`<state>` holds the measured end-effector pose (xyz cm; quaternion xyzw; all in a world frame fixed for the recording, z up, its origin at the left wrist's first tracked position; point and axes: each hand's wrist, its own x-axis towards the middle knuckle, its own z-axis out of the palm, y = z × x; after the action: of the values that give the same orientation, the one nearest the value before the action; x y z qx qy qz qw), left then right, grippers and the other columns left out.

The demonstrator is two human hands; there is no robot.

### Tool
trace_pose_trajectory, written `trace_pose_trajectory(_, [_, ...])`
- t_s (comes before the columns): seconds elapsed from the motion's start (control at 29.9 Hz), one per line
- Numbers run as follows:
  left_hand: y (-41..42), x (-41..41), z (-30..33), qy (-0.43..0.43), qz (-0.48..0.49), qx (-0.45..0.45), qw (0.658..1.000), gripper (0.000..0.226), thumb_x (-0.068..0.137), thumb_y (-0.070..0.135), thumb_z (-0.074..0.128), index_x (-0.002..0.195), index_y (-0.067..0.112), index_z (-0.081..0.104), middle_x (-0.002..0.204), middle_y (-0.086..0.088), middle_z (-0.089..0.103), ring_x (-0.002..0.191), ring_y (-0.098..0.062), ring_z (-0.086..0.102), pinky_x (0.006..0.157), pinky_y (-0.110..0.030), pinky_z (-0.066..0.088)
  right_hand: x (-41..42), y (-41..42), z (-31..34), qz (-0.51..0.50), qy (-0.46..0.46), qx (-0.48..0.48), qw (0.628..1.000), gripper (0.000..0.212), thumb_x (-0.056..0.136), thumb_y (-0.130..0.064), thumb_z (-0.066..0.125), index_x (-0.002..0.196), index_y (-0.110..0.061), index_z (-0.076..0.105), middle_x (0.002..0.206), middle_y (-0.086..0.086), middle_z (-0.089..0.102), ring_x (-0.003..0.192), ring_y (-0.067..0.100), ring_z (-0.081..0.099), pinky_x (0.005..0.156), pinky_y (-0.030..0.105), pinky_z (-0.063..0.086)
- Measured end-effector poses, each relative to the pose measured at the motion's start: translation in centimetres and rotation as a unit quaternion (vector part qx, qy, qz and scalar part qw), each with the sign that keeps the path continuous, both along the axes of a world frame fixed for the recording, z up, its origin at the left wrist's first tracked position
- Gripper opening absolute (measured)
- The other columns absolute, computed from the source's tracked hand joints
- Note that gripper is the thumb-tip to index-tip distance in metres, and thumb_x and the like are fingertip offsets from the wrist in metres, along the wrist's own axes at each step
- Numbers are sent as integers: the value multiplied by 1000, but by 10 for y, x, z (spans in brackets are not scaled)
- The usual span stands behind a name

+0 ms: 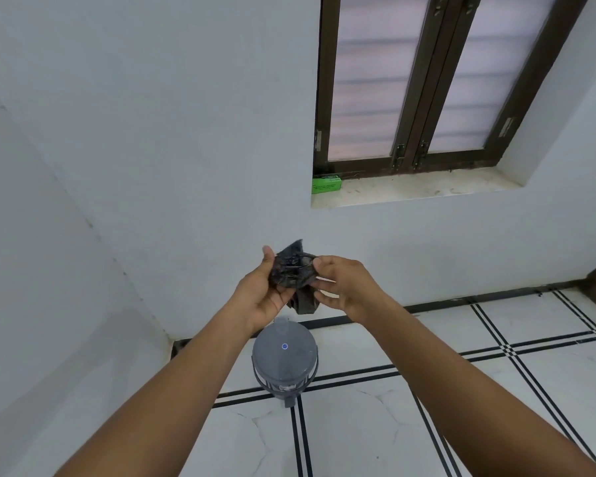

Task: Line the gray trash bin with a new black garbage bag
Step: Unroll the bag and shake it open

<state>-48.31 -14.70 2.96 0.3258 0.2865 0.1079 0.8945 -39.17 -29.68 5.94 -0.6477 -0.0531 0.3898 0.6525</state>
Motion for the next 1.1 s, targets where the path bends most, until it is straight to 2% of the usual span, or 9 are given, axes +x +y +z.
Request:
trace_pose_trajectory(0.1, [11,-6,-1,-56,2,-33,998,60,98,47,61,132,-2,62,127,-21,72,115,-33,71,95,-47,60,8,-3,-2,-85,157,85,980,18,103,-4,48,100,-10,65,90,10,72,87,25,71,75,40,58])
trace_pose_trajectory(0.23, [16,-9,-2,-49,24,19,998,53,75,-4,80,125,1,63,122,-23,73,98,-31,77,74,-38,64,19,-7,-4,-195,255,142,936,34,99,10,30,109,-9,57,94,17,56,78,28,60,74,43,55])
trace_pose_trajectory(0.37, [30,-10,-1,-47,36,44,997,52,78,-19,69,102,26,65,97,-7,81,83,-29,78,65,-39,64,27,-9,-7,-190,246,136,941,37,94,8,26,99,-7,60,96,17,56,84,34,60,80,45,57])
trace_pose_trajectory(0.5, [36,-5,5,-22,52,113,992,47,86,-18,63,89,28,70,89,-2,80,74,-24,76,59,-35,63,28,-15,2,28,87,91,992,7,75,-16,66,69,-14,70,79,5,66,69,24,66,66,31,58])
trace_pose_trajectory(0.6, [35,2,9,14,102,185,977,30,87,-9,70,91,20,68,92,-4,78,74,-23,75,64,-37,63,28,-15,-1,180,-166,-41,969,3,81,-19,79,84,-19,81,84,-2,78,79,14,73,70,22,58])
trace_pose_trajectory(0.77, [34,-1,15,9,40,217,975,37,71,13,93,98,19,69,98,-11,80,83,-29,78,66,-40,63,30,-10,-13,50,-434,-254,863,37,94,-11,55,106,-35,80,93,-6,75,69,16,65,64,24,47])
trace_pose_trajectory(0.9, [33,-13,11,9,-68,289,955,66,58,5,98,113,26,68,108,-14,79,94,-34,77,76,-45,63,39,-12,-15,-20,-389,-249,887,27,89,-12,58,112,-17,73,98,3,73,84,20,64,67,27,48])
trace_pose_trajectory(1.0, [35,-15,7,37,-55,352,934,61,65,-8,90,112,23,67,105,-18,78,94,-35,77,78,-47,65,45,-17,-15,-60,-309,-232,920,17,79,-27,70,92,-17,74,83,1,73,80,20,67,66,30,50])
trace_pose_trajectory(1.1, [36,-13,9,77,-20,385,919,50,67,-11,88,99,22,70,97,-21,74,83,-34,74,80,-51,63,49,-22,-19,-95,-320,-259,906,35,67,-45,81,86,-17,72,79,-3,72,76,17,67,68,34,55])
